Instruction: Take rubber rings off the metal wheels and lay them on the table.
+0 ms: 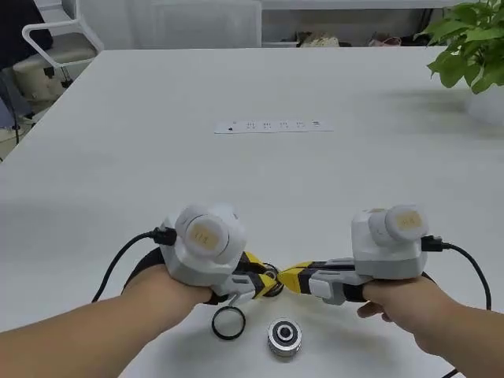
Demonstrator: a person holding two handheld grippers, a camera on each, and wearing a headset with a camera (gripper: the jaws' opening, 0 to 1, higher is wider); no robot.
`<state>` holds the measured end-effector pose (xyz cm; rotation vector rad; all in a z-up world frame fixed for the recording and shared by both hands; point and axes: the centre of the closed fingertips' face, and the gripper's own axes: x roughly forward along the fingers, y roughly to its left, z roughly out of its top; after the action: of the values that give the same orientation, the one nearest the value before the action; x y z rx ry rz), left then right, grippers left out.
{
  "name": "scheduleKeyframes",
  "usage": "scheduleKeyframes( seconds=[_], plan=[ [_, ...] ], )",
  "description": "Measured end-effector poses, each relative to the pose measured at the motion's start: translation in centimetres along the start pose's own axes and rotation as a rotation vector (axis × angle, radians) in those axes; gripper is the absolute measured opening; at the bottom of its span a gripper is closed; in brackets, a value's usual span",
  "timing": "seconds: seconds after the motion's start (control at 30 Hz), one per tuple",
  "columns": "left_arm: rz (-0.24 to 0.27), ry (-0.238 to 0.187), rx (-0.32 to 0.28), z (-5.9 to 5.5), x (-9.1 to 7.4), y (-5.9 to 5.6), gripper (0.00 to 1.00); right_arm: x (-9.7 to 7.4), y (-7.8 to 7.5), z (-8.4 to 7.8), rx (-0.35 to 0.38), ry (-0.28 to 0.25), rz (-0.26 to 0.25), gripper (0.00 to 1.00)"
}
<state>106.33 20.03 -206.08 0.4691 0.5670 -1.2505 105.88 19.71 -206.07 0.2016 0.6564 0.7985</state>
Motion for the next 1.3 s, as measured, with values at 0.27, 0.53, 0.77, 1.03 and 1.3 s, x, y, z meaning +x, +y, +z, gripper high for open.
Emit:
scheduleKeyframes(
  seconds=[0.27, 0.53, 0.77, 1.03, 1.3],
  plan=[
    [-0.008, -0.002, 0.008, 0.1, -0.6, -0.2, 0.13, -0.1, 0.1, 0.1, 0.003, -0.006, 0.006, 0.0],
    [-0.017, -0.026, 0.005, 0.5, -1.6, -0.6, 0.18, -0.3, 0.0, 0.4, 0.011, -0.019, 0.012, 0.0],
    [-0.022, -0.047, -0.002, 1.0, -2.5, -0.9, 0.23, -0.4, 0.3, 0.6, 0.013, -0.026, 0.022, 0.0],
    [-0.018, -0.08, -0.013, 1.9, -4.1, -1.1, 0.28, -0.6, 0.6, 0.8, 0.012, -0.027, 0.031, 0.0],
    [-0.016, -0.115, -0.021, 2.6, -5.9, -1.2, 0.33, -0.7, 0.8, 1.3, 0.014, -0.035, 0.038, 0.0]
  ],
)
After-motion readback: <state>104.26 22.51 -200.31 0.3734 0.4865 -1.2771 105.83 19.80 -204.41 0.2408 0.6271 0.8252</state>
